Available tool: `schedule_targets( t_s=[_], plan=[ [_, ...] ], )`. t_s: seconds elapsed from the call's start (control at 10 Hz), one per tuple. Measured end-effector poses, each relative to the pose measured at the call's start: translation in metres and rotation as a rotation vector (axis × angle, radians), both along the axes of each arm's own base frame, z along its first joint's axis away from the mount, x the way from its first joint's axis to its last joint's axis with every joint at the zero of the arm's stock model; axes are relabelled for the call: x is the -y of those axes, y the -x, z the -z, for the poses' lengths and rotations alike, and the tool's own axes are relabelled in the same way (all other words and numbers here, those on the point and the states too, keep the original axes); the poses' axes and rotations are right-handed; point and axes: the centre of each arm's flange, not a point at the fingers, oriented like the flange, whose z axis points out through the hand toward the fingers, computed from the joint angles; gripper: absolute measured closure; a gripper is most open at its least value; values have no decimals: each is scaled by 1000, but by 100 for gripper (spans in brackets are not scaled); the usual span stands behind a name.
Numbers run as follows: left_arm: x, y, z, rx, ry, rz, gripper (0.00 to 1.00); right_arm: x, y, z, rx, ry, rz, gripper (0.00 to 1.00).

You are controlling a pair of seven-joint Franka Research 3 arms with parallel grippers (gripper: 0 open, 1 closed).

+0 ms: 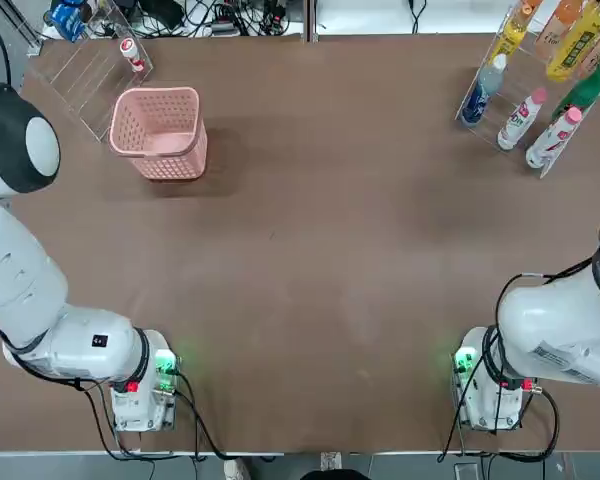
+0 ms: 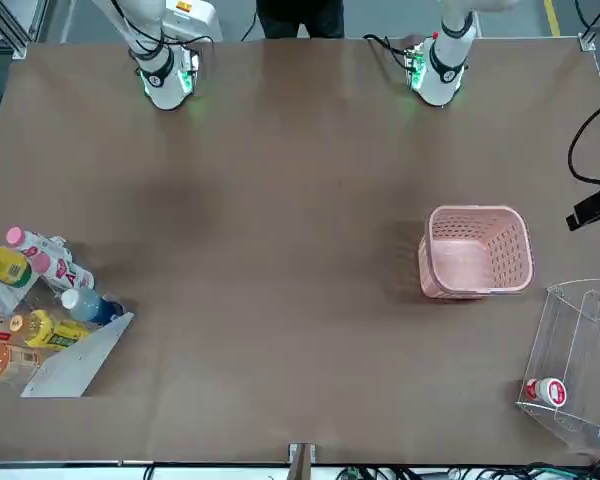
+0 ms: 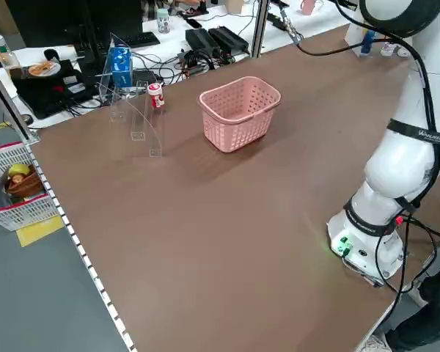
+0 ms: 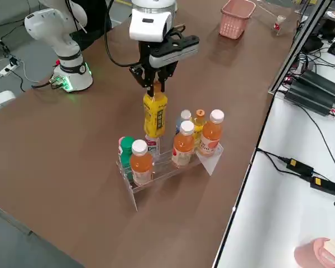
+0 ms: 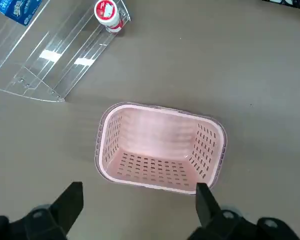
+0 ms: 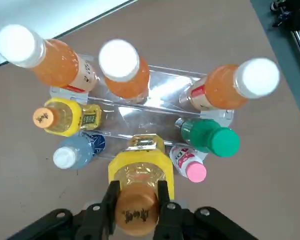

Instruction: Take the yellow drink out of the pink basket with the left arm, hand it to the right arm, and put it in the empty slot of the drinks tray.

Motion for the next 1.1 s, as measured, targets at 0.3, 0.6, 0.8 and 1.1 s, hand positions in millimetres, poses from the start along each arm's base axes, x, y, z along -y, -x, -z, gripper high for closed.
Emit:
schedule_targets(
  t_s=[0.3, 0.6, 0.8, 1.1],
  plan=[
    [0, 0, 0, 0, 0, 0, 0, 3, -9, 11, 16, 5, -3, 66],
    [0, 0, 0, 0, 0, 0, 0, 6, -15, 24, 4, -1, 21, 66],
    [0, 0, 0, 0, 0, 0, 0, 7, -18, 33, -5, -14, 32, 66],
    [0, 0, 0, 0, 0, 0, 0, 7, -19, 36, 4, -54, 43, 66]
  ],
)
